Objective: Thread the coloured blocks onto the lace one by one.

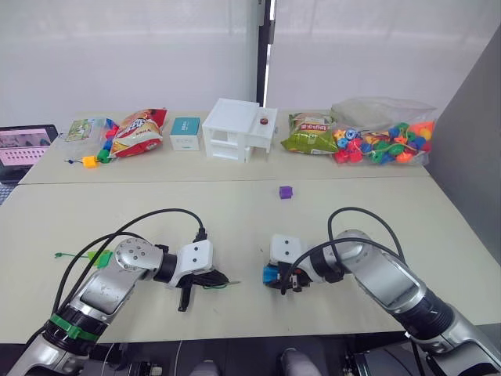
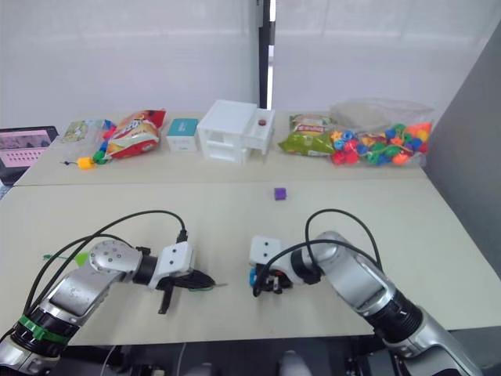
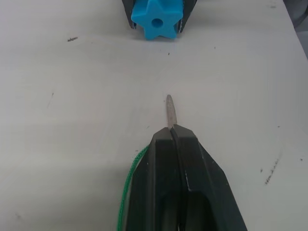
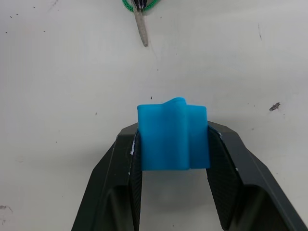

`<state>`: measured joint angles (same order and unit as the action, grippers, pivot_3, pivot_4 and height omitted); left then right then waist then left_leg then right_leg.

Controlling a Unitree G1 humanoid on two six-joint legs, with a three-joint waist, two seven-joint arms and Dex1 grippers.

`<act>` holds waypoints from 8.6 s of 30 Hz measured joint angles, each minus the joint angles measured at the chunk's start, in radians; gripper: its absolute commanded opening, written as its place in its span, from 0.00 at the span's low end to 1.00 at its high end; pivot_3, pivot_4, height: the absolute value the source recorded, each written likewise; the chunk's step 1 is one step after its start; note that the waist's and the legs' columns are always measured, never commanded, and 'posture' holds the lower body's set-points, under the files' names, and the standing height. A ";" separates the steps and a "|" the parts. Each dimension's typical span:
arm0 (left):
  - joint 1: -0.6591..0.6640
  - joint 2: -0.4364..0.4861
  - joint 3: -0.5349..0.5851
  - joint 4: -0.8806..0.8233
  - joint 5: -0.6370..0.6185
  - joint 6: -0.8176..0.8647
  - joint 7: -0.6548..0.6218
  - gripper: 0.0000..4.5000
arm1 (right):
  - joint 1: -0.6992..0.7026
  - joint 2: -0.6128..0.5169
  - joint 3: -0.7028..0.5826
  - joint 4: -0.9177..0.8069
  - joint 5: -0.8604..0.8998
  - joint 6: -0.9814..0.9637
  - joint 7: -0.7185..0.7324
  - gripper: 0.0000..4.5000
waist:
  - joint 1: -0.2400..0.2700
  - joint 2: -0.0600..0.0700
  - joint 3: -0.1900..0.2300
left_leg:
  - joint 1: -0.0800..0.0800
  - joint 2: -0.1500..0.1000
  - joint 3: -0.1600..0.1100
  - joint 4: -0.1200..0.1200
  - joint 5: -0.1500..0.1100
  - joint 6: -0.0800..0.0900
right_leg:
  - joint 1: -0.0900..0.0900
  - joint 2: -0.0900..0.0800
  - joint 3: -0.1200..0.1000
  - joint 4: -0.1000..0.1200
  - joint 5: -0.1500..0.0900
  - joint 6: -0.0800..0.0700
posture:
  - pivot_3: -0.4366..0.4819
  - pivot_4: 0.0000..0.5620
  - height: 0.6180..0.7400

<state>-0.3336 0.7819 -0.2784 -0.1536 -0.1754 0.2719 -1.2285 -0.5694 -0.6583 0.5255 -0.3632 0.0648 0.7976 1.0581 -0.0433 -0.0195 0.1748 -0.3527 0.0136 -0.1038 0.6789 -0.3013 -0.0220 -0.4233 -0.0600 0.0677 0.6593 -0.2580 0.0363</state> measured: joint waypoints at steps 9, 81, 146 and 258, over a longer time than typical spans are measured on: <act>-0.002 -0.015 0.013 0.034 -0.007 -0.005 -0.002 0.00 | 0.000 0.000 0.000 0.000 -0.001 0.000 -0.004 0.29 | 0.000 0.000 0.000 | 0.000 0.000 0.000 0.000 0.000 0.000 | 0.000 0.000 0.000 0.000 0.000 0.000 | 0.48 0.27 1.00; -0.117 -0.072 -0.066 0.054 0.095 0.015 -0.011 0.00 | 0.006 0.000 -0.001 -0.012 0.028 0.017 -0.040 0.29 | 0.000 0.000 0.000 | -0.001 0.000 0.000 0.001 0.000 0.000 | -0.001 0.000 0.000 0.002 0.000 0.000 | 0.48 0.27 1.00; -0.153 0.022 -0.084 -0.179 0.043 0.259 0.022 0.00 | 0.007 -0.023 0.005 -0.021 0.029 0.010 -0.036 0.29 | 0.001 0.000 0.000 | -0.001 0.000 0.000 0.001 0.000 0.000 | 0.000 0.000 0.000 0.002 0.000 0.000 | 0.48 0.27 1.00; -0.085 -0.144 -0.090 0.043 0.054 0.032 0.045 0.13 | 0.018 0.004 0.006 -0.030 0.034 0.031 -0.062 0.29 | -0.002 0.000 0.000 | 0.000 0.000 0.000 0.001 0.000 0.000 | 0.000 0.000 0.000 0.003 0.000 0.000 | 0.48 0.27 1.00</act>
<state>-0.4186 0.6379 -0.3680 -0.1106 -0.1215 0.3037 -1.1831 -0.5517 -0.6538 0.5315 -0.3933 0.0987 0.8289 0.9958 -0.0450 -0.0199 0.1747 -0.3525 0.0134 -0.1043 0.6801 -0.3013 -0.0219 -0.4235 -0.0599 0.0675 0.6624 -0.2580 0.0363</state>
